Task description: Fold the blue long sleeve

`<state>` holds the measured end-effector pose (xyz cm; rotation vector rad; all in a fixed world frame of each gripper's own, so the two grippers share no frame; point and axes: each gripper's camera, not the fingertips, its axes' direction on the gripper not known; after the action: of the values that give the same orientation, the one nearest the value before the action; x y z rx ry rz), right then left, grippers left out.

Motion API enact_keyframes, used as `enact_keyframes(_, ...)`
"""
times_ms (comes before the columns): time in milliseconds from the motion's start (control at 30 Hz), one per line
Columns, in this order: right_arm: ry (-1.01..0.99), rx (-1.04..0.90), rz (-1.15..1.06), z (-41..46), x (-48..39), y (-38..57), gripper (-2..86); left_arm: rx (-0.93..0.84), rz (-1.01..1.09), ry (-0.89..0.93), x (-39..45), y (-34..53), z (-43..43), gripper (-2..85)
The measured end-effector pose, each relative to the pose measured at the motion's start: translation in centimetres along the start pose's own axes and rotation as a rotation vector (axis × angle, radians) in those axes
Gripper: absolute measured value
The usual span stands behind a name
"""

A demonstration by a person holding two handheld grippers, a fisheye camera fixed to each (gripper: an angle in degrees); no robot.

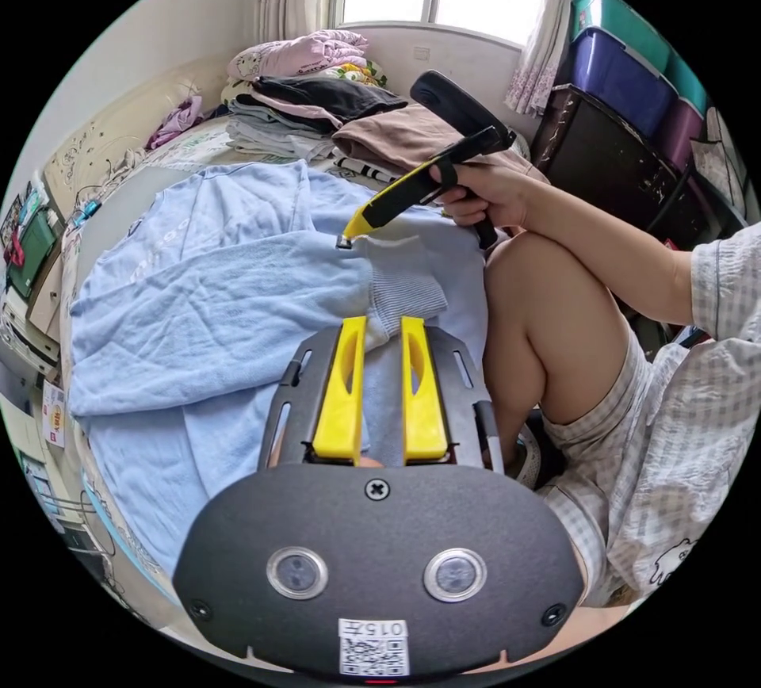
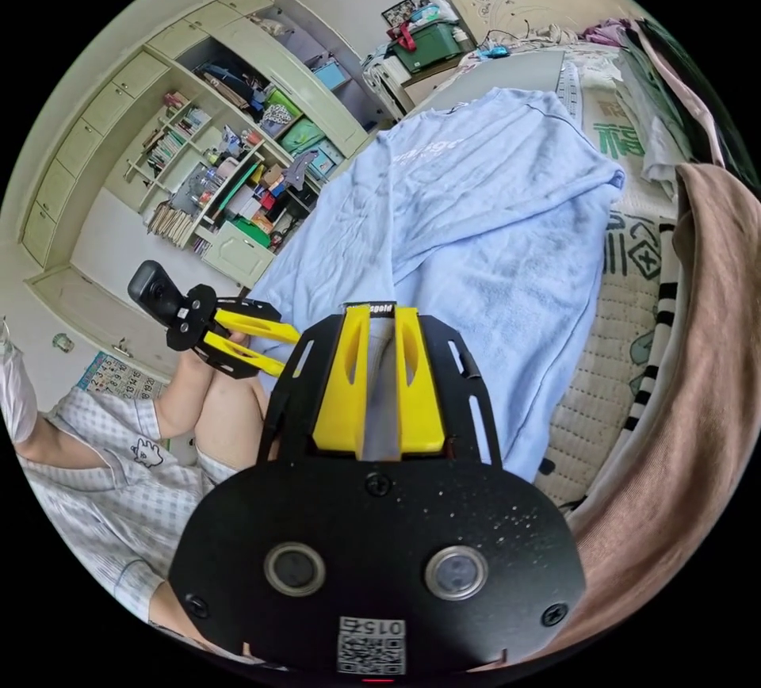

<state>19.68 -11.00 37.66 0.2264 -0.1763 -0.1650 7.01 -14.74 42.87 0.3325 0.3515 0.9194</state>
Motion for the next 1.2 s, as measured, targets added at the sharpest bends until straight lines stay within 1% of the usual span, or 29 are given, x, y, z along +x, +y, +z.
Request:
enact_keyframes(133,-0.017,-0.018,-0.014,1.3,-0.4,0.1,10.0,0.009,0.005,-0.001,-0.2,0.1,0.0,6.6)
enact_keyframes(200,0.015,-0.033,-0.056,2.4,-1.3,0.2,10.4,0.012,-0.012,0.017,-0.7,0.1,0.1,6.3)
enact_keyframes(333,0.09,-0.064,-0.087,3.8,-2.3,0.4,9.1,0.01,-0.01,0.018,-1.0,0.0,0.1,6.0)
enact_keyframes(500,0.111,-0.016,-0.138,4.6,-3.2,1.2,6.3,0.02,-0.003,0.002,-1.2,-0.1,-0.1,4.1)
enact_keyframes(667,0.202,-0.042,-0.134,6.9,-3.9,1.3,5.3,0.044,0.007,0.011,-1.9,0.0,-0.6,2.4)
enact_keyframes(800,0.289,-0.106,-0.129,10.2,-4.0,1.0,5.2,0.01,0.023,0.013,-2.2,-0.3,0.1,1.9)
enact_keyframes(933,0.303,-0.108,-0.128,12.2,-3.9,1.1,5.3,-0.008,0.035,0.001,-2.5,-0.6,0.6,1.8)
enact_keyframes(1100,0.292,-0.095,-0.11,14.7,-3.3,1.7,5.3,-0.005,-0.045,0.106,-5.1,-0.5,1.2,1.7)
enact_keyframes(1200,0.337,-0.101,-0.128,16.5,-3.9,1.8,5.3,-0.017,-0.011,0.064,-4.7,-0.8,1.3,1.7)
